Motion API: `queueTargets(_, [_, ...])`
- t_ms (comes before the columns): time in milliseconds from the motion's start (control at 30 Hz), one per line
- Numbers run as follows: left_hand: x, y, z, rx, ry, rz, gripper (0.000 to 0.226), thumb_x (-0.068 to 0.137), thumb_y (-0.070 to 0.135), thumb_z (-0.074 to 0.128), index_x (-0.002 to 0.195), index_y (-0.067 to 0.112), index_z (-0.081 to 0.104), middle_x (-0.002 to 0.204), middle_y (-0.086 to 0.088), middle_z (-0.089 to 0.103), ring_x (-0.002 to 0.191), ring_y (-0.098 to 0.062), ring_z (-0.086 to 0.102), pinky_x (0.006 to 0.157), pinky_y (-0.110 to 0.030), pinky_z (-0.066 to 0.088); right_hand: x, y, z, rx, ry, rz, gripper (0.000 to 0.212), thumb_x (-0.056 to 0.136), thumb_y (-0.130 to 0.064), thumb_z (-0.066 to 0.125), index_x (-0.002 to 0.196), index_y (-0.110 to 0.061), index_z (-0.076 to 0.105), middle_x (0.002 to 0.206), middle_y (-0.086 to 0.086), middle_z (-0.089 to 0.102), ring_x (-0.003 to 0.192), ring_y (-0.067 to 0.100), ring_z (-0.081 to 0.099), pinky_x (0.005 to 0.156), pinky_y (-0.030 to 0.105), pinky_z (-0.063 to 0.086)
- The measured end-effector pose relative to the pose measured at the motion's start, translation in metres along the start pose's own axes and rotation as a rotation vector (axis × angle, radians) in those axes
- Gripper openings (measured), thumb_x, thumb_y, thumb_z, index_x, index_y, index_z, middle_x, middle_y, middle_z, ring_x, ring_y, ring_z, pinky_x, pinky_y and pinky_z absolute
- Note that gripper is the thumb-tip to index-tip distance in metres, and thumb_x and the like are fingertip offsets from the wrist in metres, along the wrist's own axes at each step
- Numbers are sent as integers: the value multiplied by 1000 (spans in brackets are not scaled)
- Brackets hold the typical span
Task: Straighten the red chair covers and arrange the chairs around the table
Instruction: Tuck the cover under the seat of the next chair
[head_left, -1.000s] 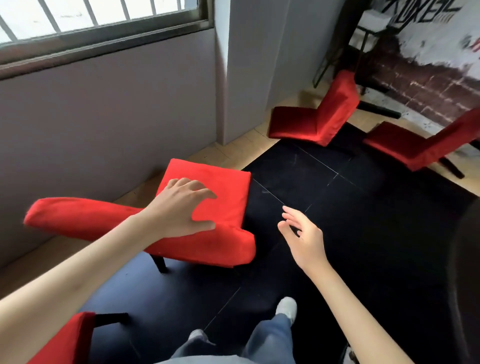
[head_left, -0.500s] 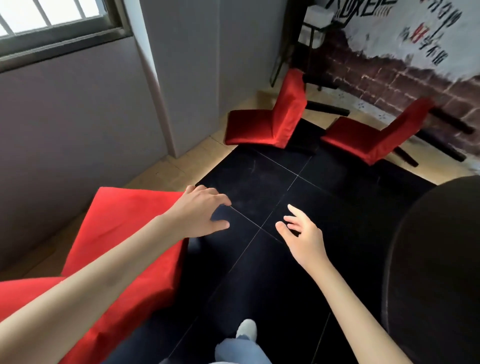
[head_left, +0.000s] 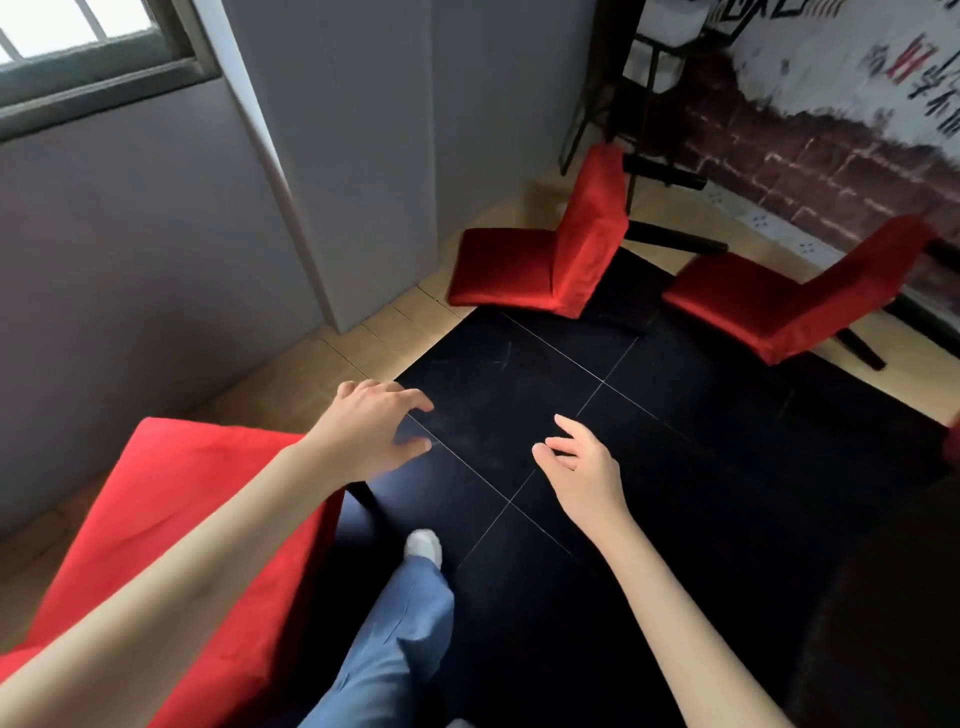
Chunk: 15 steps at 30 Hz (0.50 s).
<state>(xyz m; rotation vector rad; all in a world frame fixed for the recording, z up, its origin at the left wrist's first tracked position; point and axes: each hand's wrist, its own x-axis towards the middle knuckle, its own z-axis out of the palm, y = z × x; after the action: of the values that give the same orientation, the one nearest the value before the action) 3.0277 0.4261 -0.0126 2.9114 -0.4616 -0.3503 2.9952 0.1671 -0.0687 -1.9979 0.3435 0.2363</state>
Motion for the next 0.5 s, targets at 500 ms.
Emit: queueTargets(500, [313,-96,-50,-15,-9,-11,46,88,49,56,130,33,50,120,6,58,113,-23,49,96,-37,32,287,-115,0,41,34,59,57,83,-39,65,136,-30,49,121,-8,61,100,4,61,70,12,40])
